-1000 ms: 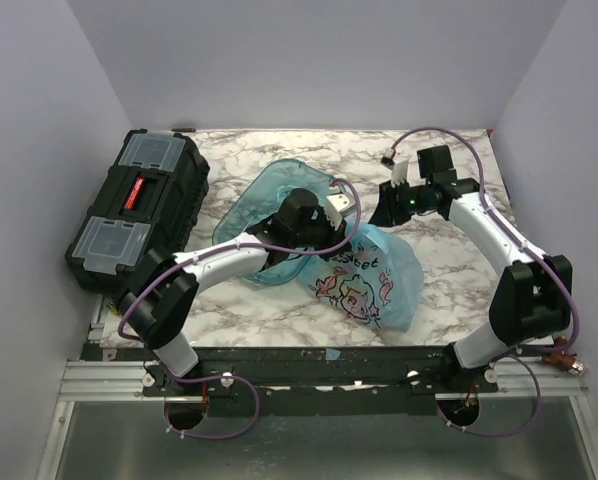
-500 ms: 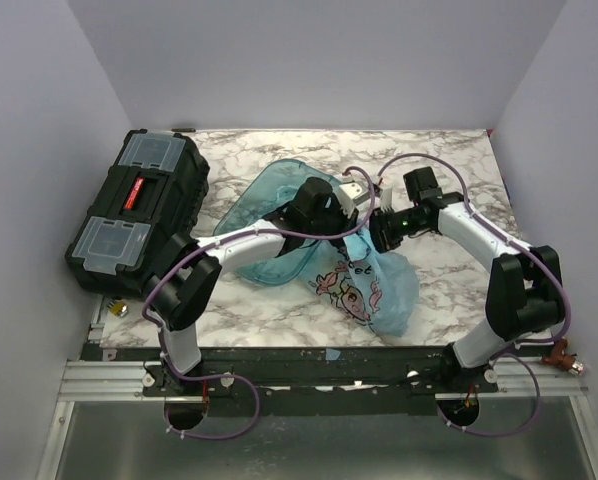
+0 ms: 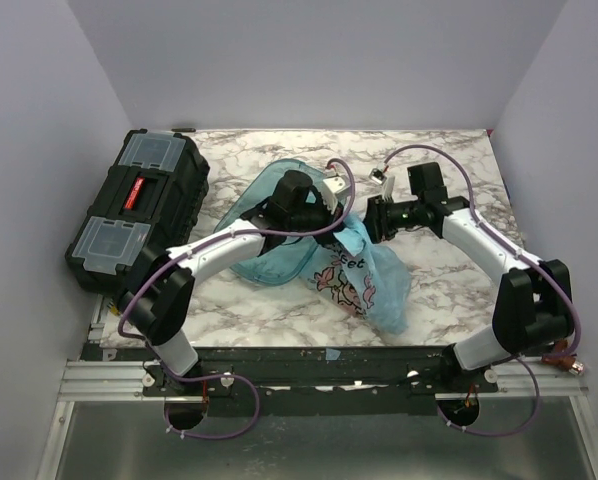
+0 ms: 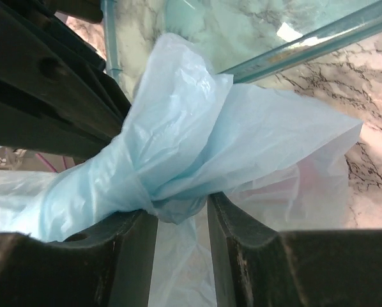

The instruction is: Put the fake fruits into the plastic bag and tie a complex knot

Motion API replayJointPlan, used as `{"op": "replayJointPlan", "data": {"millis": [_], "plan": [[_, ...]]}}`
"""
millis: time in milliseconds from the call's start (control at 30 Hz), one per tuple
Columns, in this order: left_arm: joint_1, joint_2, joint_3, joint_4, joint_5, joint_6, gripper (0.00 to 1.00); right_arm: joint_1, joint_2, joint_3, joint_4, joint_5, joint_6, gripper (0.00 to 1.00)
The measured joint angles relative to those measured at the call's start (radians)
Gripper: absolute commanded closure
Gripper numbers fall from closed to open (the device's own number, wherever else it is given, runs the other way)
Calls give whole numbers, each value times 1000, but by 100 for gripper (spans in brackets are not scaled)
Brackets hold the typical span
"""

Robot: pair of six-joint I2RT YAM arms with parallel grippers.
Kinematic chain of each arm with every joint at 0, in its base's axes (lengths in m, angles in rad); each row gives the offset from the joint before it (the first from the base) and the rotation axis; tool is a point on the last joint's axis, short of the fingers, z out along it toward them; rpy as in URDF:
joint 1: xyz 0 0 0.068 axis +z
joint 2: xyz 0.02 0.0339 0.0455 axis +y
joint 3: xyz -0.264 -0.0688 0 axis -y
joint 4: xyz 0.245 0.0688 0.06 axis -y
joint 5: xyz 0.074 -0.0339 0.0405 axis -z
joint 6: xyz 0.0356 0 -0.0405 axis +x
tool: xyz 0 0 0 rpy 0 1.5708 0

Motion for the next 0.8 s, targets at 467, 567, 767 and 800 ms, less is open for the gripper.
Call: {"op": "replayJointPlan", "data": {"millis": [467, 567, 767, 800], "plan": [[0, 58, -45, -3, 85, -122, 100, 41, -50, -96, 85, -19, 82, 20], [0, 87, -17, 121, 172, -215, 100, 58, -89, -121, 97, 3, 110, 20], [7, 145, 93, 282, 331, -373, 100, 58, -180, -122, 206, 40, 211, 20], [11, 148, 108, 294, 351, -389, 100, 58, -185, -118, 236, 40, 232, 20]]}}
